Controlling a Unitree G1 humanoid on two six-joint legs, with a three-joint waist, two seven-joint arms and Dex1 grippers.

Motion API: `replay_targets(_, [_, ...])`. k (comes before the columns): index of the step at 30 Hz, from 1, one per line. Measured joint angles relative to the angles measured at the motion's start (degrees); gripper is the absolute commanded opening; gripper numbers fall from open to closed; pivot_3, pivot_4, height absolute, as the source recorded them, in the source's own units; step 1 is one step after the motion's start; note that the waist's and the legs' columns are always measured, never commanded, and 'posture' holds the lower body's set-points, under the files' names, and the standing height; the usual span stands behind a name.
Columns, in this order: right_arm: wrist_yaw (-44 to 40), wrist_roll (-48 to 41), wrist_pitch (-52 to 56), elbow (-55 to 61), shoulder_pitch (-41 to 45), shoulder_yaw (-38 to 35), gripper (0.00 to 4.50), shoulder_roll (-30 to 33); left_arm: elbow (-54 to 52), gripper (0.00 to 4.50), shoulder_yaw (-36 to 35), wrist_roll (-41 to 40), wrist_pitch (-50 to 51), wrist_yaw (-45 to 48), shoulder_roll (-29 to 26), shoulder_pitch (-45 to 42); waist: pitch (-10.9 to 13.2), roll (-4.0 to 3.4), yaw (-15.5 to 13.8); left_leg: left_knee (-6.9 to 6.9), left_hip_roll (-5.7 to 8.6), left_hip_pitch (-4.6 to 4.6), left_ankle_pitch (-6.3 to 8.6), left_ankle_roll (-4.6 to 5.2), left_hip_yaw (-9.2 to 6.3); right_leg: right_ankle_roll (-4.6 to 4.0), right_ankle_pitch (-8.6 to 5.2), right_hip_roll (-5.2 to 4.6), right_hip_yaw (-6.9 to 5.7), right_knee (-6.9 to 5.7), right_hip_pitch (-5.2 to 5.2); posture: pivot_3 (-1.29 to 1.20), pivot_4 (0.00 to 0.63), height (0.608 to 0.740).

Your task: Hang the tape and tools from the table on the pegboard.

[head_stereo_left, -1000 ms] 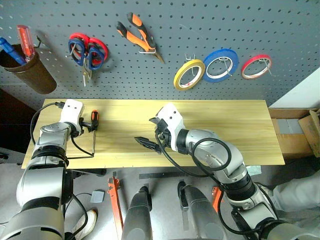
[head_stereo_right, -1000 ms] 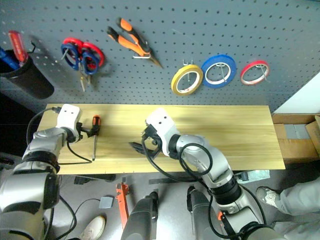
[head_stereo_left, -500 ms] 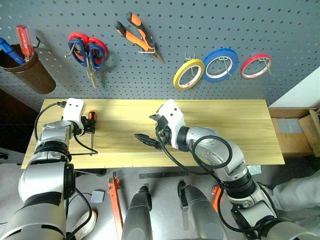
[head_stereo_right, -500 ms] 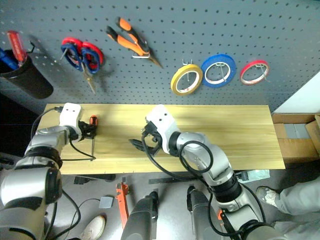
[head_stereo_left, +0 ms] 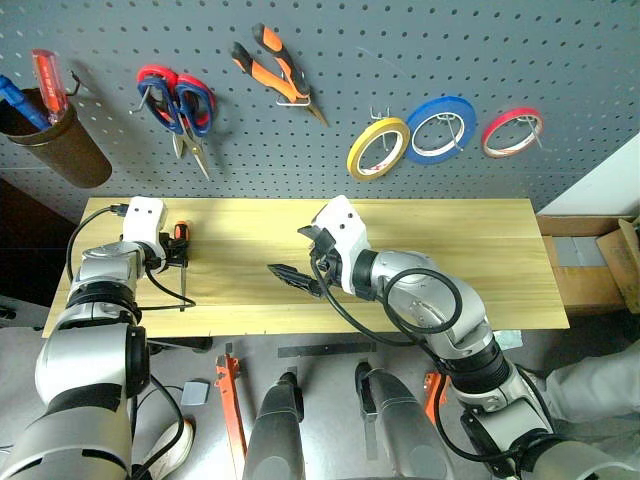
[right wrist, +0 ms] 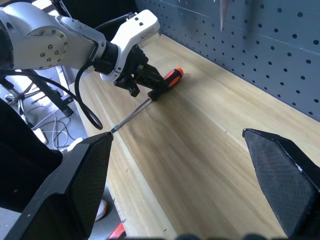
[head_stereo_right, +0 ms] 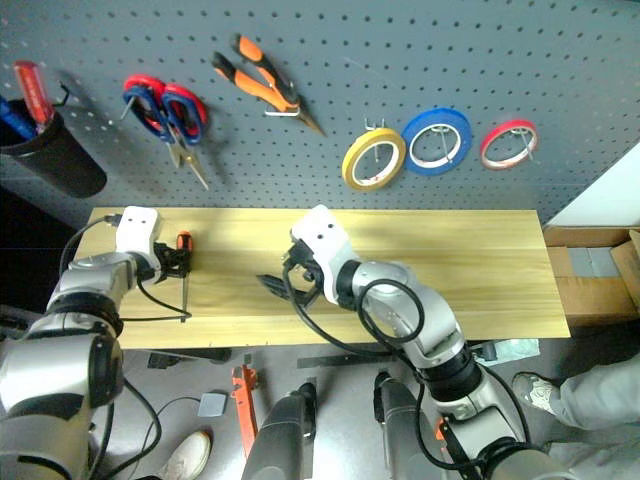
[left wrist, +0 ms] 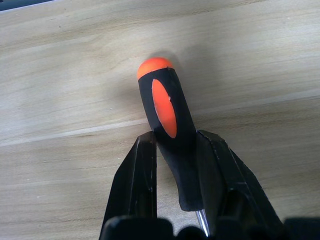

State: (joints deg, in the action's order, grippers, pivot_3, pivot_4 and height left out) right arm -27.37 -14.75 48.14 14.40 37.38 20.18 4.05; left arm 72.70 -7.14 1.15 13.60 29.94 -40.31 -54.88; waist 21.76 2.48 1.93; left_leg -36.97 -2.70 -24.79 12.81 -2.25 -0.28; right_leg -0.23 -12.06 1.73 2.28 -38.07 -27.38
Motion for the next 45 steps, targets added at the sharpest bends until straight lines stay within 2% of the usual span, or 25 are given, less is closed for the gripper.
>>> replay_targets(6, [-0.01, 0.0, -0.13, -0.18, 0.05, -0.18, 4.5, 0.01, 0.01, 4.14, -0.18, -0.43, 0.89, -0.81, 0.0, 0.0, 0.0, 0.0, -0.02, 0.0, 0.0, -0.02, 0.01, -0.01, -0.01, 0.0, 0.0, 0.0, 0.0, 0.02, 0.0, -0.04, 0.417, 0.74])
replay_targets(10, [0.0, 0.0, -0.13, -0.18, 0.05, -0.19, 4.5, 0.01, 0.12, 4.14, -1.88, -1.63, 2.22, -1.57, 0.01, 0.01, 0.0, 0.0, -0.02, 0.0, 0.0, -0.02, 0.0, -0.02, 0.0, 0.0, 0.0, 0.0, -0.01, 0.01, 0.0, -0.04, 0.415, 0.74])
replay_targets(17, [-0.01, 0.0, -0.12, -0.17, 0.05, -0.19, 4.5, 0.1, 1.46, 4.14, -9.51, -8.13, 8.86, -4.02, 0.78, 0.07, 0.0, 0.01, -0.04, 0.0, 0.01, -0.03, 0.0, -0.03, -0.01, 0.01, 0.0, 0.0, -0.02, 0.01, -0.01, -0.04, 0.414, 0.74])
replay_targets(23, [-0.01, 0.0, -0.11, -0.17, 0.05, -0.18, 4.5, 0.12, 1.3, 4.14, -10.72, -9.14, 9.97, -4.41, 0.77, 0.07, -0.01, 0.01, -0.03, 0.0, 0.01, -0.02, -0.04, -0.11, -0.02, 0.01, 0.01, 0.0, -0.02, -0.01, -0.01, -0.04, 0.411, 0.74])
replay_targets(26, [-0.01, 0.0, -0.11, -0.17, 0.05, -0.18, 4.5, 0.12, 1.3, 3.6, -10.73, -9.13, 10.03, -4.35, 0.77, 0.08, -0.01, 0.01, -0.03, 0.01, 0.01, -0.02, -0.13, -0.28, -0.03, 0.01, 0.01, 0.0, -0.02, 0.0, -0.01, -0.04, 0.412, 0.74])
replay_targets(35, [0.02, 0.06, -0.12, -0.17, 0.05, -0.18, 4.5, 0.06, 1.16, 0.54, -10.66, -9.09, 10.77, -4.13, 1.0, 0.02, -0.01, 0.01, 0.03, 0.01, 0.0, -0.02, -0.15, -0.34, -0.03, 0.02, 0.01, 0.0, -0.01, 0.0, -0.01, -0.04, 0.412, 0.74])
replay_targets(36, [0.04, 0.07, -0.12, -0.18, 0.05, -0.18, 4.5, 0.07, 1.14, 0.42, -10.66, -9.08, 10.8, -4.22, 0.98, 0.01, -0.01, 0.01, 0.07, 0.02, 0.0, -0.02, -0.15, -0.34, -0.03, 0.02, 0.01, 0.0, -0.01, -0.01, 0.0, -0.04, 0.412, 0.74])
replay_targets(45, [-0.06, 0.08, -0.69, -0.55, 0.14, -0.18, 4.5, 0.05, 1.14, 0.42, -10.57, -8.87, 10.7, -4.6, 0.99, -0.01, -0.01, 0.01, 0.07, 0.01, 0.0, -0.02, -0.17, -0.38, -0.05, 0.03, 0.01, 0.0, -0.02, -0.01, -0.01, -0.04, 0.401, 0.74])
